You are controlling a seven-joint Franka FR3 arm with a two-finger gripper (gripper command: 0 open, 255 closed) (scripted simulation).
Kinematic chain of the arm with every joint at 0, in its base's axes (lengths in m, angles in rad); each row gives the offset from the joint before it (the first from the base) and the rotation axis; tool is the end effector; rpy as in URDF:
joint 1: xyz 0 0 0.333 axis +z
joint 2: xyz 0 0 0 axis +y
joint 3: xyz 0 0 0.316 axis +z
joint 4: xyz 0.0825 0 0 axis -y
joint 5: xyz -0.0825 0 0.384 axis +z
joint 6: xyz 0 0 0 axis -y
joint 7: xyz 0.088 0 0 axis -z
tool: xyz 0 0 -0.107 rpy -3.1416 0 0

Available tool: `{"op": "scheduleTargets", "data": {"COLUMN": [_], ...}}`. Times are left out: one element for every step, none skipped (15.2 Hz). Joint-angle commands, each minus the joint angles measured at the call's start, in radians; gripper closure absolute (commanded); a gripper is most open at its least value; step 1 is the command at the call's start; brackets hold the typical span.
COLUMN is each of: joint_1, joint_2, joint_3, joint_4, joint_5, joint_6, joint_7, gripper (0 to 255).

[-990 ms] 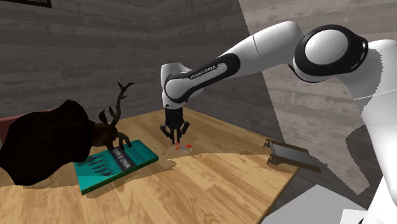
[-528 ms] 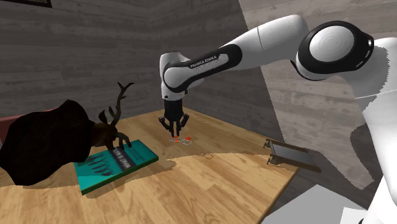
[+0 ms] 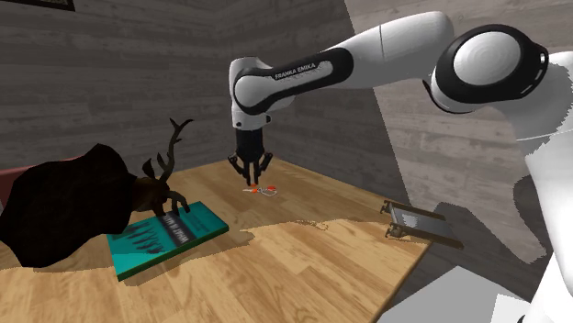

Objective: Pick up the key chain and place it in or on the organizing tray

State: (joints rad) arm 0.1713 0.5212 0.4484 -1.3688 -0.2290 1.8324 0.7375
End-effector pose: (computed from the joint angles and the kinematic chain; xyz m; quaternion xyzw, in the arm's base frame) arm 0.6111 0.3390 0.4379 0.9985 -0.0546 -0.0018 0.0035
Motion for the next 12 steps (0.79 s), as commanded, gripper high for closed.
{"op": "scheduleTargets", "data": {"joint_1": [0.002,0.003,0.004,-0.023,-0.048,-0.072,-0.094,-0.115,-0.135,-0.154,-0.17,-0.186], "joint_2": [0.0,-0.001,-0.002,-0.049,-0.095,-0.139,-0.182,-0.223,-0.264,-0.305,-0.344,-0.384], "joint_3": [0.001,0.001,0.001,0.006,0.01,0.013,0.015,0.016,0.016,0.015,0.013,0.009], "joint_4": [0.027,0.039,0.045,-0.027,-0.093,-0.156,-0.215,-0.271,-0.324,-0.375,-0.423,-0.47], "joint_5": [0.002,0.002,0.003,0.018,0.034,0.051,0.068,0.086,0.104,0.122,0.14,0.159], "joint_6": [-0.027,-0.04,-0.046,-0.02,0.004,0.026,0.046,0.064,0.081,0.096,0.11,0.122], "joint_7": [-0.004,-0.005,-0.005,-0.017,-0.03,-0.045,-0.061,-0.079,-0.098,-0.118,-0.14,-0.163], "gripper": [255,255,255,255,255,255,255,255,255,255,255,255]}}
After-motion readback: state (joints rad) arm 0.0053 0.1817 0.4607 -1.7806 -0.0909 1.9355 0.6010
